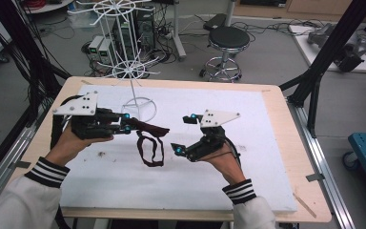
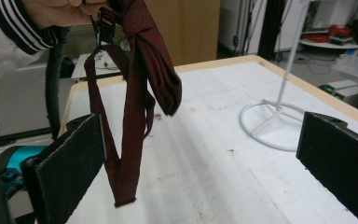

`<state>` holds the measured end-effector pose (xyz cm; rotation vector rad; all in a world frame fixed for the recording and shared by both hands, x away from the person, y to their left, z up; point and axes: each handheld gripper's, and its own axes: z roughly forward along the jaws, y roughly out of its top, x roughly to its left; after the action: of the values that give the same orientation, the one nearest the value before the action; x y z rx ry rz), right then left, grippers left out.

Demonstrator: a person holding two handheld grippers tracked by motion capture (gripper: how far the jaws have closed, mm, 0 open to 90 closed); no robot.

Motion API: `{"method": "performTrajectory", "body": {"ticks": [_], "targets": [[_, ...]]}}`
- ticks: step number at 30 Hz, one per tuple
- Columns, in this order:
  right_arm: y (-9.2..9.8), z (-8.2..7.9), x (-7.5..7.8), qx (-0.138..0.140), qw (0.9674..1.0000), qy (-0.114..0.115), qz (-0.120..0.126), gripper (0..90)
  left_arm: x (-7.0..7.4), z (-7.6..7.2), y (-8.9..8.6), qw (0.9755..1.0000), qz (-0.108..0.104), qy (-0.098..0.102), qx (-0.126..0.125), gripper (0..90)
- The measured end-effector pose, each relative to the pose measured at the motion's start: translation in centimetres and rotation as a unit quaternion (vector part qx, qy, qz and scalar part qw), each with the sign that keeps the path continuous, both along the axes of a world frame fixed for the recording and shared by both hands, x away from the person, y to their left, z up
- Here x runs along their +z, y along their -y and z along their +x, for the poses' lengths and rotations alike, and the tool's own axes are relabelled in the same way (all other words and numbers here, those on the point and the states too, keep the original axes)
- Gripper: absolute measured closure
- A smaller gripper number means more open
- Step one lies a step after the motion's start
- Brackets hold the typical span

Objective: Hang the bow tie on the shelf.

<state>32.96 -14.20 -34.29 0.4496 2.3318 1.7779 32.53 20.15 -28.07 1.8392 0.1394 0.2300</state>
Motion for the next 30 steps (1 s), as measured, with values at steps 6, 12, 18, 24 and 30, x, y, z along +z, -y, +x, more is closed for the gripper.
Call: {"method": "performTrajectory", "body": {"ticks": [6,12,18,24,30], "targets": [[1.7,-0.5,-0.4,-0.033,0.9993,0.013,0.013,0.6,0.6,0.6,-0.3,0.9999,-0.004,0.004,0.014,83.7],[3.4,-1.7,-0.1,-0.065,0.9972,0.033,0.018,0.6,1.4,1.3,-0.9,0.9992,-0.007,0.007,0.040,83.7],[5.0,-2.5,-0.9,-0.094,0.9944,0.044,0.020,0.6,2.5,1.9,-0.9,0.9987,-0.003,0.013,0.050,83.7],[6.7,-3.2,-2.0,-0.120,0.9916,0.038,0.031,0.6,3.4,2.6,-0.8,0.9978,0.002,0.021,0.062,83.7],[8.8,-4.0,-2.9,-0.151,0.9868,0.038,0.046,0.6,3.9,3.4,-0.9,0.9968,0.008,0.024,0.076,83.7]]}}
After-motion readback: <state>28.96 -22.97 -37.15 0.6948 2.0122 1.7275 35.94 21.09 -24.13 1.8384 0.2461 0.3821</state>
